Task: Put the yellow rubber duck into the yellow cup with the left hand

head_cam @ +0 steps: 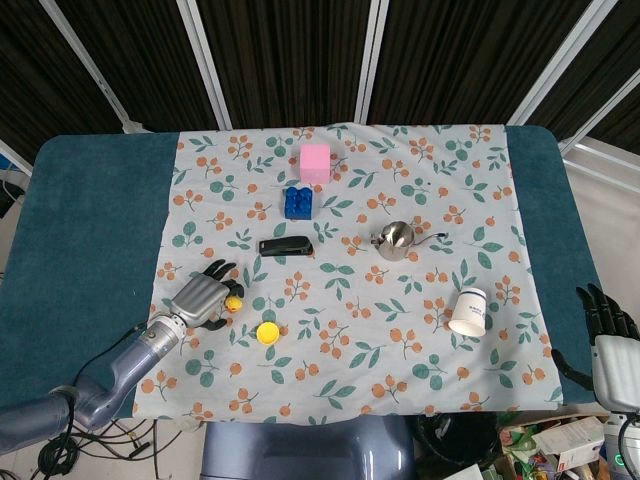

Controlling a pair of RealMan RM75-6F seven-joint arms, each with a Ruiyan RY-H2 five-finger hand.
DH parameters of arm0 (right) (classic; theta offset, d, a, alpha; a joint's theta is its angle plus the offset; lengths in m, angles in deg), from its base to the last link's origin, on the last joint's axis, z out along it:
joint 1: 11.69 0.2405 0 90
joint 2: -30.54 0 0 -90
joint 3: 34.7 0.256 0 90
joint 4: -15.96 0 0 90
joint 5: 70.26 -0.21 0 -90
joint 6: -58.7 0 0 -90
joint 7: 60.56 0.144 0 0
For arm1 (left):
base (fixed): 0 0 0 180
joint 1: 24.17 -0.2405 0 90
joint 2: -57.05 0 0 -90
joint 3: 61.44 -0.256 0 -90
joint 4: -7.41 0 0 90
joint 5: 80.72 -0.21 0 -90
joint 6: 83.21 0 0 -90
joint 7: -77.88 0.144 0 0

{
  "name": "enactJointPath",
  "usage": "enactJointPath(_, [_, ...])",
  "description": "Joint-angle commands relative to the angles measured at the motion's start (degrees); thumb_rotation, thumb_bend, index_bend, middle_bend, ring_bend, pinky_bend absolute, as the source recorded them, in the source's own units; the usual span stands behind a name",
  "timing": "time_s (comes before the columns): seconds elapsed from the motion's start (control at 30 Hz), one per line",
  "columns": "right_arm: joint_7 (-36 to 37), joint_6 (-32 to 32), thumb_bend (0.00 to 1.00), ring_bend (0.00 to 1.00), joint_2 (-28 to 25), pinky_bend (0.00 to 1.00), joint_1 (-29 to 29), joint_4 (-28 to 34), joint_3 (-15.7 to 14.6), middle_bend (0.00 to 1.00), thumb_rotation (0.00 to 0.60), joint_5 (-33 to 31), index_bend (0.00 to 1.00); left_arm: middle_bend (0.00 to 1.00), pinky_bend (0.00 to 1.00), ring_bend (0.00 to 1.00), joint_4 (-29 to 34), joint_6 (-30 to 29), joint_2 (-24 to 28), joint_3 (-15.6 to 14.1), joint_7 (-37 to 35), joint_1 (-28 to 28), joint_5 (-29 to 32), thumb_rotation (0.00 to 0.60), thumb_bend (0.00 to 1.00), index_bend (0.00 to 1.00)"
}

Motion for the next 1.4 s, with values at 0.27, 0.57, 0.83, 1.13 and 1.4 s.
enactJointPath(0.27, [-0.20, 0.05, 0.16, 0.08, 0.05, 0.16, 0.02, 0.05, 0.03, 0.03, 0.600, -0.17, 0.07, 0.40, 0.00, 0.00, -0.62, -1.33, 0.24, -0.09, -0.18, 0.14, -1.06, 0.600, 0.26, 0.40])
enactJointPath(0.57, [-0.23, 0.07, 0.16, 0.08, -0.02, 0.16, -0.04, 0.17, 0.10, 0.03, 0.600, -0.44, 0.07, 0.44, 0.00, 0.03, -1.42, -1.03, -0.21, -0.39, 0.02, 0.62, -1.46, 0.600, 0.27, 0.42])
enactJointPath(0.83, [-0.01, 0.14, 0.16, 0.08, -0.08, 0.16, 0.01, 0.06, 0.06, 0.03, 0.600, -0.32, 0.07, 0.46, 0.00, 0.04, -2.25, -0.46, -0.95, -0.69, 0.16, 1.12, -1.70, 0.600, 0.29, 0.44])
enactJointPath(1.13, [0.01, 0.18, 0.16, 0.08, -0.11, 0.16, 0.04, 0.06, 0.07, 0.03, 0.600, -0.33, 0.07, 0.48, 0.00, 0.06, -2.24, -1.44, -0.70, -0.42, -1.32, 1.05, -1.90, 0.600, 0.32, 0.47])
enactJointPath(1.4, [-0.07, 0.06, 0.16, 0.08, -0.12, 0.16, 0.02, 0.08, 0.05, 0.03, 0.600, -0.22, 0.07, 0.48, 0.00, 0.06, 0.90, -3.76, 1.26, 0.17, -3.26, 0.69, -2.59, 0.600, 0.32, 0.48])
